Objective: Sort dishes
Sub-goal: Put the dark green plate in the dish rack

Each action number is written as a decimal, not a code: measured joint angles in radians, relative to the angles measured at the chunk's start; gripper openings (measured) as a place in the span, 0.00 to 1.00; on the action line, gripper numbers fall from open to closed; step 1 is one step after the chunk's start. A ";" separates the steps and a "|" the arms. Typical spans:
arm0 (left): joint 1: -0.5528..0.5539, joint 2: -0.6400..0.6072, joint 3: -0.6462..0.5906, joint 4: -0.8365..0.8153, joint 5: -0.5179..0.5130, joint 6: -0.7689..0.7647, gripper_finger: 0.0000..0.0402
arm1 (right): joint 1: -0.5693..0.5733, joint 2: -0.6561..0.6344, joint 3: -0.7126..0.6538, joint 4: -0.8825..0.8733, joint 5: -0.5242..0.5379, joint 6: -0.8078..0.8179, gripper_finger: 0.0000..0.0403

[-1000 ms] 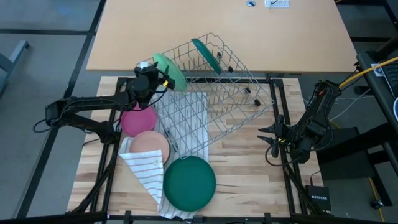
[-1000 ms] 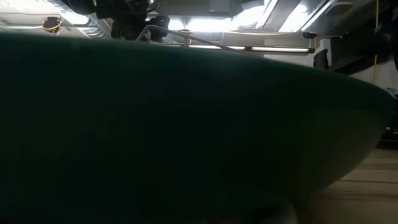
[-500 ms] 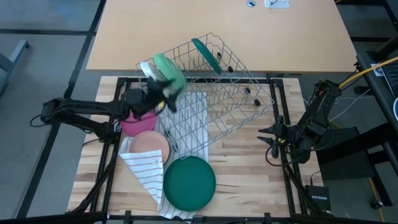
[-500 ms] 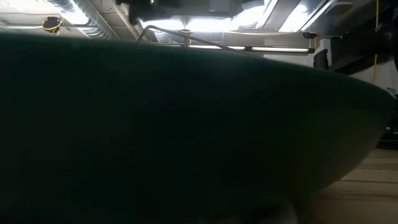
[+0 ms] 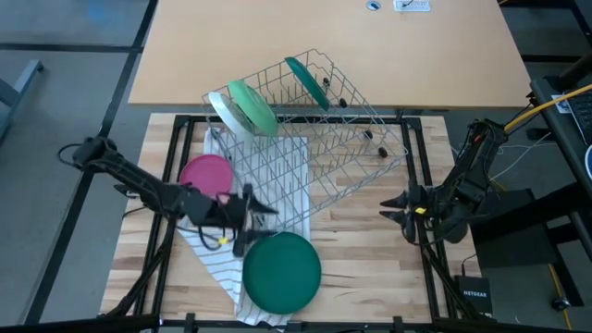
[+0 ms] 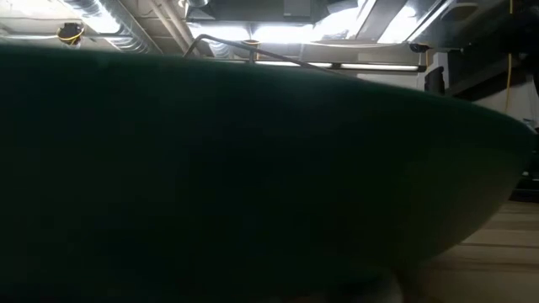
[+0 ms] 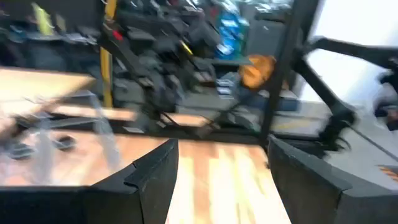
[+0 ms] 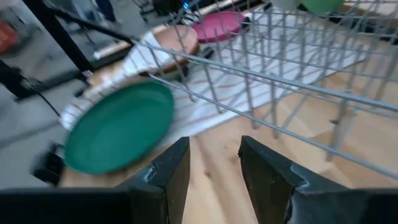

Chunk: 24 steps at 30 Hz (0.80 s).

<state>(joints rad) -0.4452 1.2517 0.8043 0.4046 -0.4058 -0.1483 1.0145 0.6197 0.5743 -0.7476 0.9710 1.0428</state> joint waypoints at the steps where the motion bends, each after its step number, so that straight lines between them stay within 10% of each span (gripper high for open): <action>1: -0.020 0.016 0.000 0.000 0.000 -0.018 0.59 | 0.000 0.001 0.000 0.029 0.000 0.000 0.36; 14: -0.245 0.256 0.010 -0.002 -0.001 -0.229 0.59 | 0.000 0.163 0.001 0.355 0.000 0.005 0.36; 24: -0.378 0.465 0.186 -0.155 -0.001 -0.110 0.59 | 0.000 0.399 0.001 0.632 -0.004 0.011 0.36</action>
<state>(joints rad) -0.8230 1.7167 0.9899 0.2498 -0.4065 -0.2585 1.0142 1.0184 0.5751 -0.1159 0.9669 1.0542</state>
